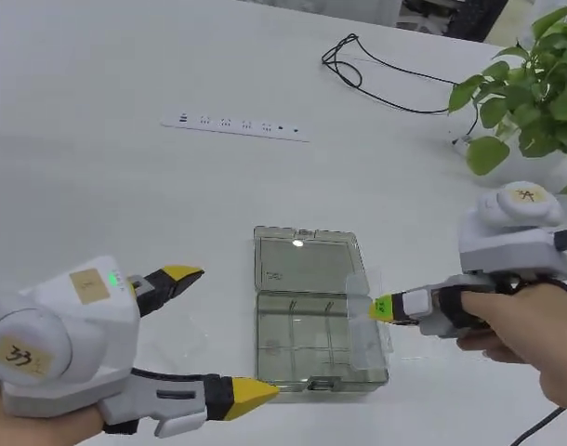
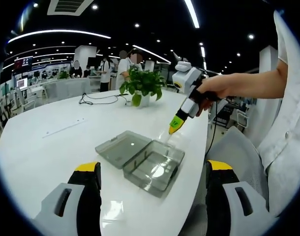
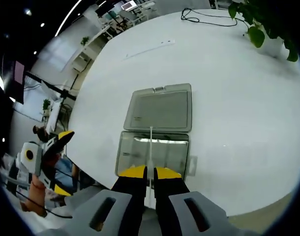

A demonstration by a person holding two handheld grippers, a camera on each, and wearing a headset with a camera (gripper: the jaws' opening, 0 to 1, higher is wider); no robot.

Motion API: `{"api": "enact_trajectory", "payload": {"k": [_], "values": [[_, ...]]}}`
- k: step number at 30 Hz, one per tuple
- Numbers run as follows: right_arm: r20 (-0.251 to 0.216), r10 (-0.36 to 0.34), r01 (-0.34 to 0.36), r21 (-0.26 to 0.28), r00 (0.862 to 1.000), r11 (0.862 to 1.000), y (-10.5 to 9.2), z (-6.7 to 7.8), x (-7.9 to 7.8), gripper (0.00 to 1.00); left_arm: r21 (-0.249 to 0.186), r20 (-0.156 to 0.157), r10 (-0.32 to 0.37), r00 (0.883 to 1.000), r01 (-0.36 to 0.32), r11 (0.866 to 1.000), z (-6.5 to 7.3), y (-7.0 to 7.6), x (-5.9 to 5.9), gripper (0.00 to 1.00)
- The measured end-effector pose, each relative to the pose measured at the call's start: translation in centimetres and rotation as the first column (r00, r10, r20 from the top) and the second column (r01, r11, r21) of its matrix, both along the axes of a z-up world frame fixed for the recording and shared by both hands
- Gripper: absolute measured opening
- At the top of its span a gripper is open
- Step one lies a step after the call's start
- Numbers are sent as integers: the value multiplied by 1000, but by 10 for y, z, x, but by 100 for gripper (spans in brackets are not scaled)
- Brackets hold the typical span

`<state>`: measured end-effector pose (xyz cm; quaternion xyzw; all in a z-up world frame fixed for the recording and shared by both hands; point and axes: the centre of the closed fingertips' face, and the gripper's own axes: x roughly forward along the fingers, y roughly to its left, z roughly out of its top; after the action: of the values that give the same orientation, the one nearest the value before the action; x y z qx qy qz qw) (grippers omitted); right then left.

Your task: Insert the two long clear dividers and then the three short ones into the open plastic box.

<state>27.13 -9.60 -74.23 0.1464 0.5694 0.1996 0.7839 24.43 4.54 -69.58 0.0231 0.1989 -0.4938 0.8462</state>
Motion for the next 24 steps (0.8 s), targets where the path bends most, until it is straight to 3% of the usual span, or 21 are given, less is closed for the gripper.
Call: {"api": "enact_trajectory", "payload": {"k": [15, 24], "values": [[-131, 3, -6, -25, 991, 1000, -2, -22, 1, 6, -20, -16, -13, 1000, 12, 1000, -4, -5, 0, 89], [-168, -15, 10, -30, 986, 999, 0, -35, -3, 6, -30, -18, -11, 1000, 10, 1000, -3, -7, 2, 89]]}}
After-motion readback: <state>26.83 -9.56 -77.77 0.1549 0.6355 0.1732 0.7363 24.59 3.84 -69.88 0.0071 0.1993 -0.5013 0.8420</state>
